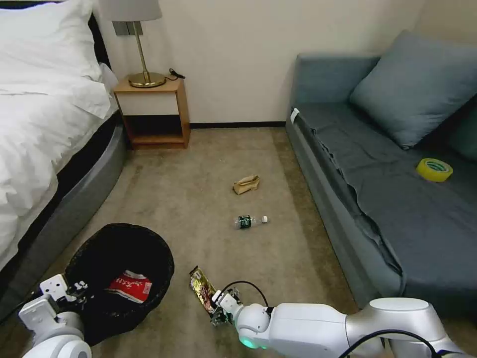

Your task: Pick up the trash bin, then pick up the garbage on the floor and place it into the trash bin.

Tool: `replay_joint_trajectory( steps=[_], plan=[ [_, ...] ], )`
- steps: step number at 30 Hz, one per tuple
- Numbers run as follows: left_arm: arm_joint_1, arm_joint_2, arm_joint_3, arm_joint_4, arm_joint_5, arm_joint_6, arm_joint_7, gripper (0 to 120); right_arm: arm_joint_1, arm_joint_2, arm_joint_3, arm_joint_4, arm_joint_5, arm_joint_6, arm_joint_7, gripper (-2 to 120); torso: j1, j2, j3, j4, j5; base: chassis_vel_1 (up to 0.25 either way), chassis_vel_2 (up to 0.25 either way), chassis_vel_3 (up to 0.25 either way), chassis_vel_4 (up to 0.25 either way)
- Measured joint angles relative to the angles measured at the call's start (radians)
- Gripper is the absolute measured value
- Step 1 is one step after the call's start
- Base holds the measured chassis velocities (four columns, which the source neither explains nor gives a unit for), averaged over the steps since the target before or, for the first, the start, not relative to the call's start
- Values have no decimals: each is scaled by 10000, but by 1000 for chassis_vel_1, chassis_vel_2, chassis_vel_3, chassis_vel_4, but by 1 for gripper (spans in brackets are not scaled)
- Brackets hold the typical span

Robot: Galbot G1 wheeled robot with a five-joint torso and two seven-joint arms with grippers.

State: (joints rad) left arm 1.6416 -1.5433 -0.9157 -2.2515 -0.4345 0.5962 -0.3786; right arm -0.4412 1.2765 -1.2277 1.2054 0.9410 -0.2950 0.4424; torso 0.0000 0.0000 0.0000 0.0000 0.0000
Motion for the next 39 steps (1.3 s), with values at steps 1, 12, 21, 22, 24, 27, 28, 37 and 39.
replay_joint_trajectory(
  steps=[1,12,21,22,24,27,28,37,39],
  plan=[
    [-8,-4,-3,17,2,-7,0,2,-21,18,-3,-41,-8,20,-15,100,0,0,0,0,0,0,0,0,0],
    [-29,-19,12,83,59,-53,-4,2,-137,-47,-6,-56,-147,267,-201,82,-1,0,0,0,0,0,0,0,0],
    [-45,-19,27,108,119,-88,-6,2,-125,-153,10,-5,-267,490,-257,46,0,-1,1,0,0,0,0,0,0],
    [-45,-19,27,108,119,-88,-6,2,-125,-153,10,-5,-267,490,-257,46,0,-1,1,0,0,0,0,0,0],
    [-51,-20,29,108,126,-90,-9,2,-117,-172,10,1,-299,540,-265,38,0,0,1,0,-1,0,0,0,0],
    [-56,-20,31,107,127,-90,-8,2,-116,-178,10,2,-312,561,-268,34,0,0,1,0,-1,0,0,0,0],
    [-64,-20,31,109,128,-90,-8,2,-112,-185,12,7,-323,577,-271,25,0,0,1,0,-1,0,0,0,0],
    [-115,-29,76,158,174,-90,-8,2,-71,-341,67,207,-435,784,-267,0,0,0,1,0,0,0,0,0,0],
    [-122,-28,81,158,176,-90,-7,2,-36,-452,122,397,-435,843,-221,0,0,0,1,0,0,0,0,0,0]
  ],
)
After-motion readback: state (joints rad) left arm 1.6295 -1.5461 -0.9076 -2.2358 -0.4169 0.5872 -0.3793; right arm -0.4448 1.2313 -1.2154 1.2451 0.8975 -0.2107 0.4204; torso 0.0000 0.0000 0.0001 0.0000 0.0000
